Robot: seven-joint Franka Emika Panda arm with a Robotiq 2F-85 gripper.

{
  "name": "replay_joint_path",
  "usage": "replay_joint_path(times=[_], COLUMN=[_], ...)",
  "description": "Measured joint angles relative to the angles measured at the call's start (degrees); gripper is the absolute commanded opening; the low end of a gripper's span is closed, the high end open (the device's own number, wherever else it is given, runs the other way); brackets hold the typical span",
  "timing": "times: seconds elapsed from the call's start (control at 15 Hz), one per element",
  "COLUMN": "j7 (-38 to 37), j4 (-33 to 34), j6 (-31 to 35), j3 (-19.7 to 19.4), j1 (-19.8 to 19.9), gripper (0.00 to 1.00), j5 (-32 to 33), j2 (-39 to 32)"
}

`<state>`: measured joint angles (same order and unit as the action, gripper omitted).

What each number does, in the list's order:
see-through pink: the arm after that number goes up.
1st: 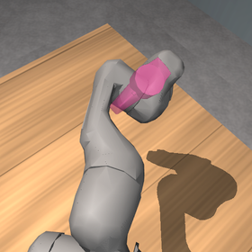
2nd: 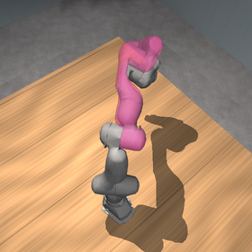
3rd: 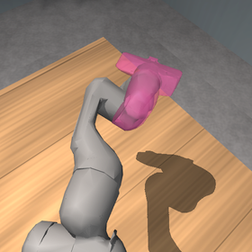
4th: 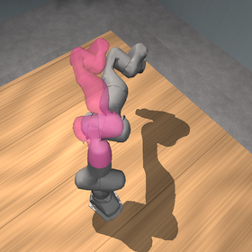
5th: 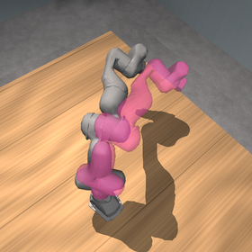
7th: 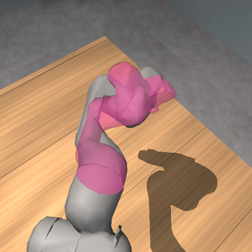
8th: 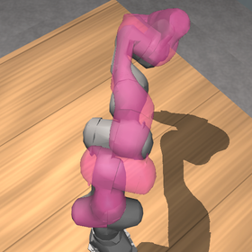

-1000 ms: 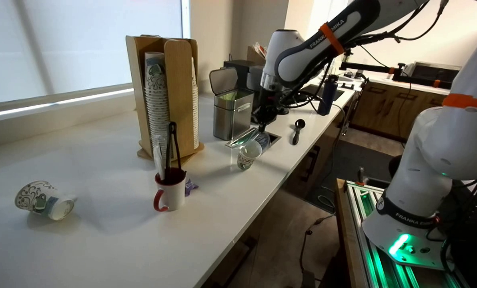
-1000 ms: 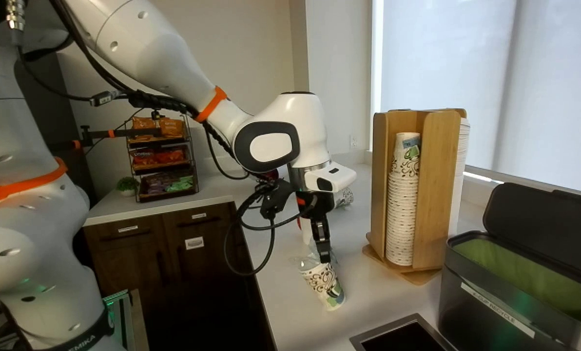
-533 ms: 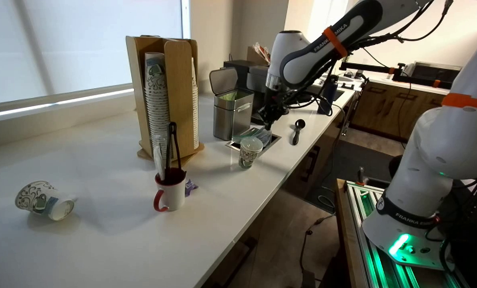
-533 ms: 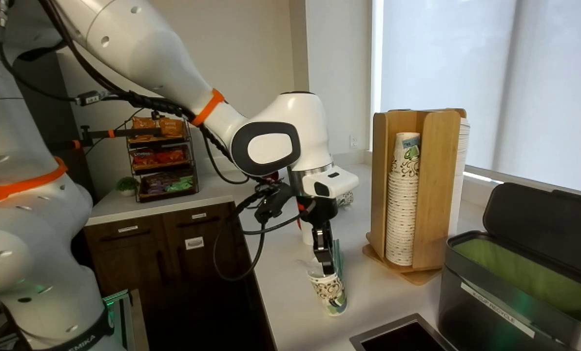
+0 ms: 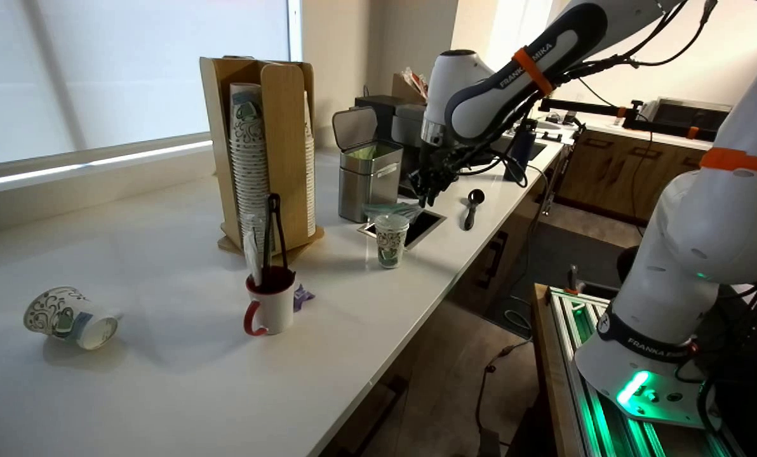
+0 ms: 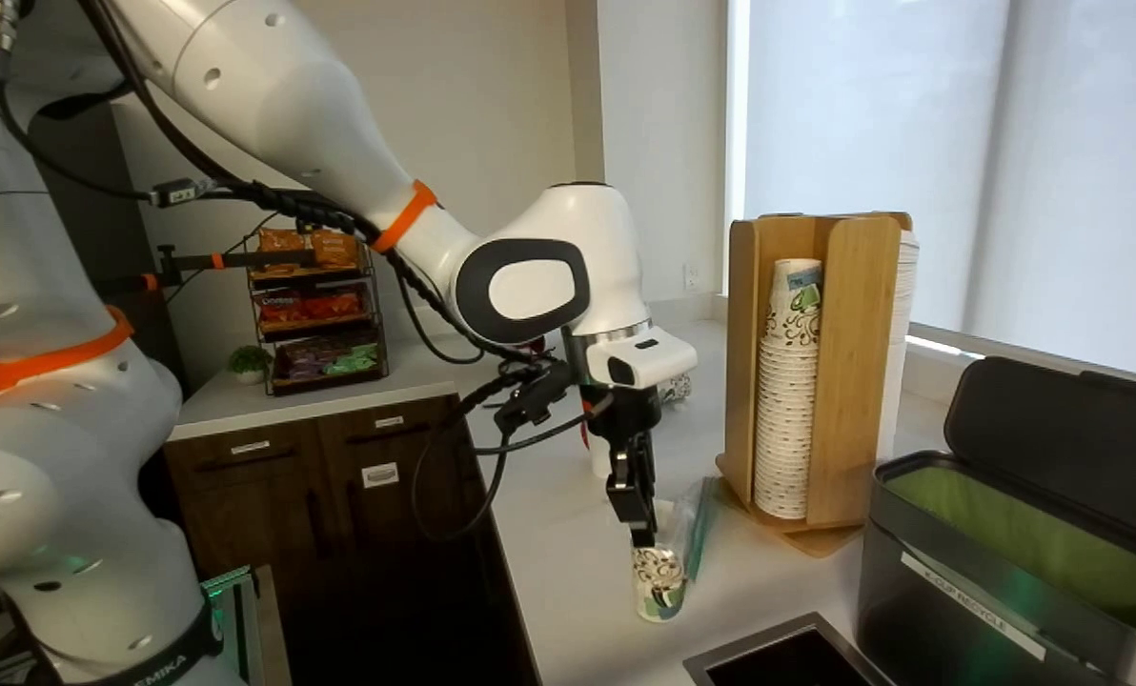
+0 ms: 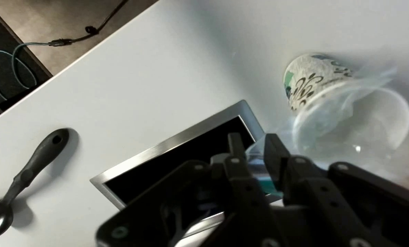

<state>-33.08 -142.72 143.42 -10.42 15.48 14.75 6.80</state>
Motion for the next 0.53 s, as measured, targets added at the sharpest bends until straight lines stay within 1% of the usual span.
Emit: replay_joint_path(times=[0.27, 0.4, 0.47, 0.53], j7=[-1.9, -2.5, -2.6, -2.6], j4=[0.1, 0.0, -0.2, -0.8], j6=[0.0, 0.0, 0.4, 1.4], j3=[0.1, 0.3, 0.5, 0.6], j1=[0.0, 0.0, 0.0, 0.0], gripper=[0.86, 0.99, 1.0, 0.9], j5=[0.6, 1.0, 1.0, 1.0], j2=[0.3, 1.2, 1.9, 2.8])
